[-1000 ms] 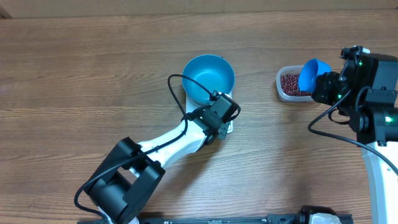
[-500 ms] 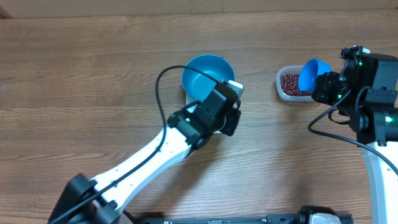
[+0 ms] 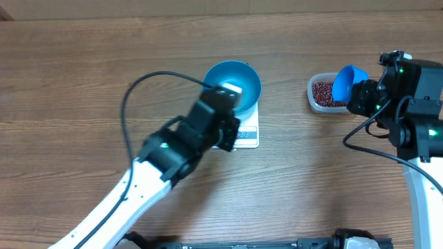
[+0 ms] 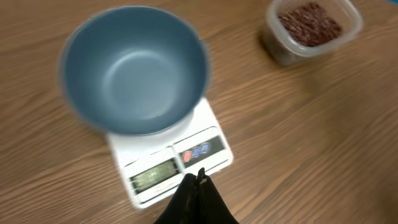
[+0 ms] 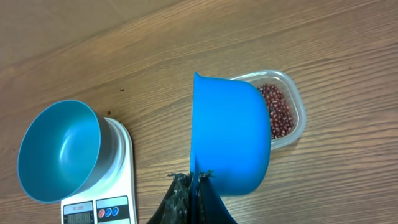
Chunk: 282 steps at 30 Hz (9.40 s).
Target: Scoop item into bowl and weigh 150g on scale
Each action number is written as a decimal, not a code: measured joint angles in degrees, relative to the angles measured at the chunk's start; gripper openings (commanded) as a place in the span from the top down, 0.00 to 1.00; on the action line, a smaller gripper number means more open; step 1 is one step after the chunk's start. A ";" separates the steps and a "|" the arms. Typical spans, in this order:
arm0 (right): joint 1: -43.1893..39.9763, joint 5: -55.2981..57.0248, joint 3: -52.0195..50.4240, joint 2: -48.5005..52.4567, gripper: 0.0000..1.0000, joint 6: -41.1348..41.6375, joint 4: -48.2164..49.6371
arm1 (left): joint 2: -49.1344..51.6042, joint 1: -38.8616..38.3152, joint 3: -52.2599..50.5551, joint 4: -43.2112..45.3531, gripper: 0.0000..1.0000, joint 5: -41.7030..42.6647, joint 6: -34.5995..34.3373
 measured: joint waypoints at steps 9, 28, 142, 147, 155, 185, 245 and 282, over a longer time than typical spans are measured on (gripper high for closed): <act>0.00 0.00 0.00 0.00 0.96 -0.02 0.02 | -5.18 14.05 0.31 -12.85 0.96 11.54 11.67; 0.00 0.00 0.00 0.00 0.96 0.44 0.52 | -12.24 20.26 -9.88 -9.55 0.96 15.89 16.33; 0.00 0.00 0.00 0.00 0.96 0.48 0.04 | -15.04 21.59 -25.53 5.81 0.00 16.46 29.55; 0.00 -0.02 0.00 0.00 0.96 0.46 0.09 | -15.04 21.59 -25.53 5.81 0.01 16.46 29.55; 0.00 0.00 0.00 0.09 0.96 0.52 -1.88 | -15.04 21.59 -25.53 5.81 0.00 16.46 29.55; 0.00 4.09 13.27 17.81 0.96 -8.57 -9.53 | -15.04 21.59 -25.53 5.77 0.00 16.46 29.55; 0.00 5.55 12.48 17.86 0.96 -12.46 -7.15 | -15.04 21.59 -25.55 9.22 0.00 16.46 29.55; 0.07 13.38 11.63 33.16 0.96 -25.18 1.03 | -15.04 21.59 -25.55 9.25 0.01 16.46 29.55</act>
